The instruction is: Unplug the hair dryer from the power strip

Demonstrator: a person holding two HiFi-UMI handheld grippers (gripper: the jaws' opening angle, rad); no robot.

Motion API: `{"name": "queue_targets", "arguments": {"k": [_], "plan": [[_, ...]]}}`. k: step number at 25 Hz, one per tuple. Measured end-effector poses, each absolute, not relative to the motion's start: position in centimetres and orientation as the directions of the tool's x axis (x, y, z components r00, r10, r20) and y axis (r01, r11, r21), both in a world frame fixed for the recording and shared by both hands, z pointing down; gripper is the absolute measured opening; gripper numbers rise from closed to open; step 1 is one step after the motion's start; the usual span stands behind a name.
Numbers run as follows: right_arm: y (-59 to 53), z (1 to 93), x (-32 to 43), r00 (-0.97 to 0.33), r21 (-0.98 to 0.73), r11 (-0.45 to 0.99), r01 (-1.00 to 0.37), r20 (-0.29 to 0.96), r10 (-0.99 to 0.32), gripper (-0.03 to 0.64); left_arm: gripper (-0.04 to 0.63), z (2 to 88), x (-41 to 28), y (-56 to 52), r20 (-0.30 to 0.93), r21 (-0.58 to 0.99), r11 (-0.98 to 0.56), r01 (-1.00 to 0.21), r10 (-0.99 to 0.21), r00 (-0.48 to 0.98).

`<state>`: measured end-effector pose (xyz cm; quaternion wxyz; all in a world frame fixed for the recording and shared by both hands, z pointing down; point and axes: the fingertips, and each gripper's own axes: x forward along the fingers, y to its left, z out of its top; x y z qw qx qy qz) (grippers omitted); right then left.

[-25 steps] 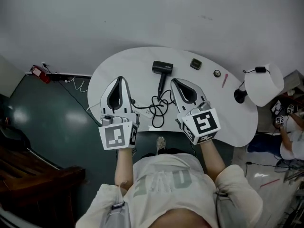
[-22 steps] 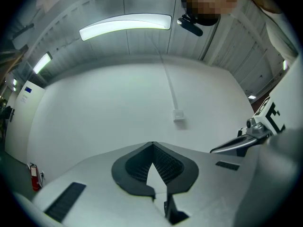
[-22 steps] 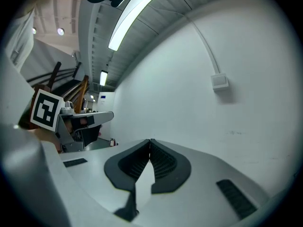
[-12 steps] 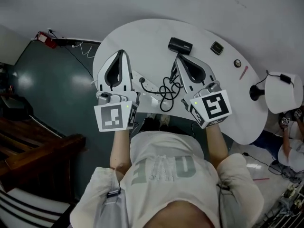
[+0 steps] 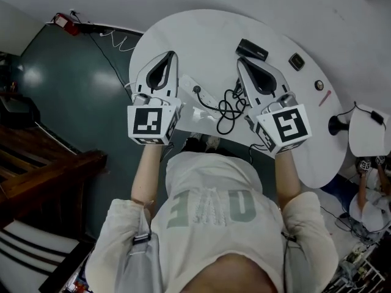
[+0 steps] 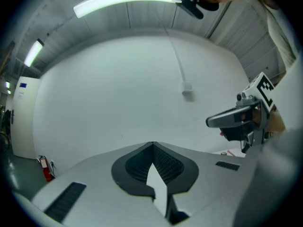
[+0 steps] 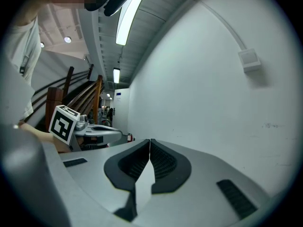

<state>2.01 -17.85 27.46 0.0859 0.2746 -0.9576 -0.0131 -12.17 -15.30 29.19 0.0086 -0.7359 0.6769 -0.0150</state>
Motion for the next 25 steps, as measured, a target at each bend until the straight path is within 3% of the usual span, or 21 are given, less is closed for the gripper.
{"name": "queue_targets", "arguments": {"k": [5, 8, 10, 13, 16, 22, 25], "plan": [[-17.8, 27.9, 0.4, -0.846, 0.094, 0.868, -0.488, 0.194, -0.497, 0.021, 0.016, 35.3, -11.6, -16.4, 0.211, -0.107, -0.316, -0.943, -0.934, 0.289], [-17.6, 28.1, -0.6, -0.85, 0.116, 0.875, -0.469, 0.211, -0.483, 0.021, 0.187, 38.0, -11.5, -16.6, 0.339, -0.152, -0.474, -0.867, -0.849, 0.405], [-17.2, 28.5, -1.2, -0.848, 0.123, 0.878, -0.462, 0.228, -0.478, 0.021, 0.217, 39.6, -11.5, -16.2, 0.418, -0.185, -0.587, -0.788, -0.773, 0.477], [-16.5, 29.1, -1.8, -0.845, 0.13, 0.883, -0.451, 0.255, -0.47, 0.021, 0.267, 42.8, -11.3, -15.1, 0.572, -0.258, -0.775, -0.576, -0.604, 0.556], [-16.0, 29.8, -2.3, -0.838, 0.13, 0.883, -0.451, 0.279, -0.469, 0.021, 0.302, 46.1, -11.2, -14.3, 0.727, -0.258, -0.901, -0.35, -0.42, 0.543], [-15.6, 31.3, -3.1, -0.821, 0.106, 0.879, -0.464, 0.322, -0.472, 0.021, 0.316, 51.7, -10.6, -13.5, 0.892, -0.197, -0.979, 0.056, -0.156, 0.425], [-15.8, 32.2, -3.3, -0.812, 0.1, 0.879, -0.466, 0.345, -0.47, 0.021, 0.316, 54.1, -10.1, -13.4, 0.93, -0.147, -0.968, 0.205, -0.064, 0.362]]}}
